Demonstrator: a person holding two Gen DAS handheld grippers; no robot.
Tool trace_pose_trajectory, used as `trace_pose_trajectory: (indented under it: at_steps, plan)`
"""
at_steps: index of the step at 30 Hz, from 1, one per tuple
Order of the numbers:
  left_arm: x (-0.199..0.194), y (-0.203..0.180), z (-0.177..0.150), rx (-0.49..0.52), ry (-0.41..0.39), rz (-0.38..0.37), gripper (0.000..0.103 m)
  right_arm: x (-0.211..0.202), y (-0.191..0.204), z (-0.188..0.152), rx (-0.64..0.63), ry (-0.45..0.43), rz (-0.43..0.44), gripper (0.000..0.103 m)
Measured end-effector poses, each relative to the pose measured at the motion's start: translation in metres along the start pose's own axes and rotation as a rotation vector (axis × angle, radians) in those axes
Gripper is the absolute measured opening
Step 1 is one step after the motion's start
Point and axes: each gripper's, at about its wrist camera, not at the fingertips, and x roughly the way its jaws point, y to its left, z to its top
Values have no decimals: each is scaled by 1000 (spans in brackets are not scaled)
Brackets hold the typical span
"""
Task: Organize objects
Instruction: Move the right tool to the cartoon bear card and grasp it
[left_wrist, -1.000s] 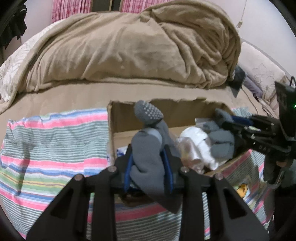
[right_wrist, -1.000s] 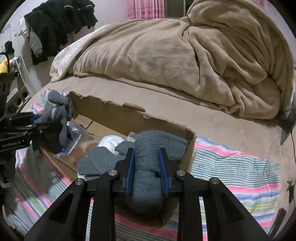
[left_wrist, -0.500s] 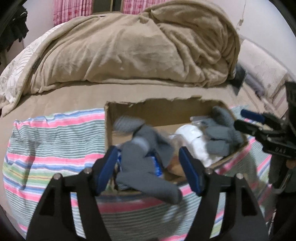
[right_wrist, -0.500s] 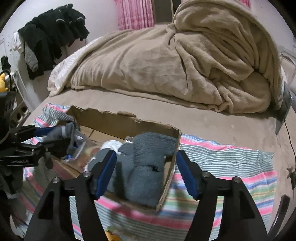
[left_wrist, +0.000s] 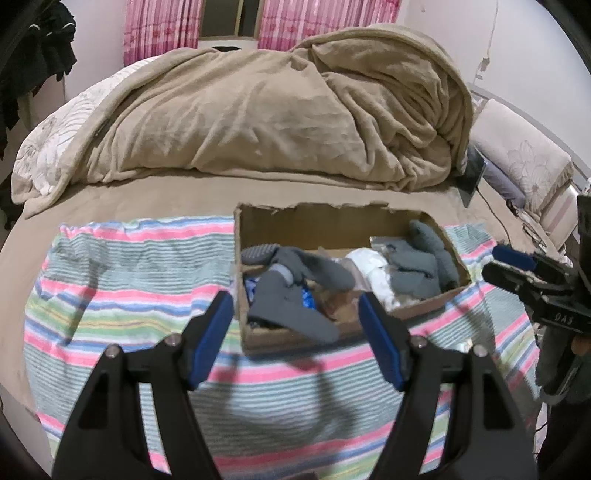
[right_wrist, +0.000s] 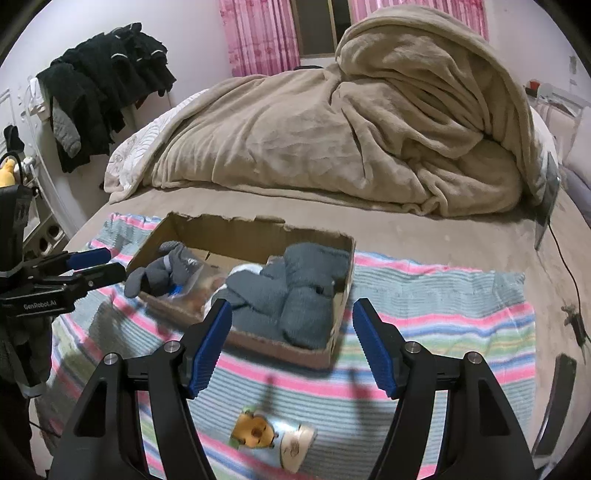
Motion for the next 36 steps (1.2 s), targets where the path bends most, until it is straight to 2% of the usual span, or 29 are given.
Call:
trace_pose_trajectory:
  at_steps: [16,25,27,29,32,36]
  plan:
    - [-34,7,-34,-47,-12,8,72,-15,9,-34,32,44,0,71]
    - [-35,9,-59,-74,5,31,73,-11,11,-57,52,86,-3,71]
    - [-34,9,-65,-79,11,37,81,-9,11,-62,56,98,0,71]
    - [-33,9,-71,-81,12,42,85,-6,10,-67,62,112,2,72]
    - [-30,7,-78,-87,25,41,85,-2,10,-75,68,129,1,80]
    - [-25,5,-85,-89,45,36,85,6,12,-84,72,159,-1,81]
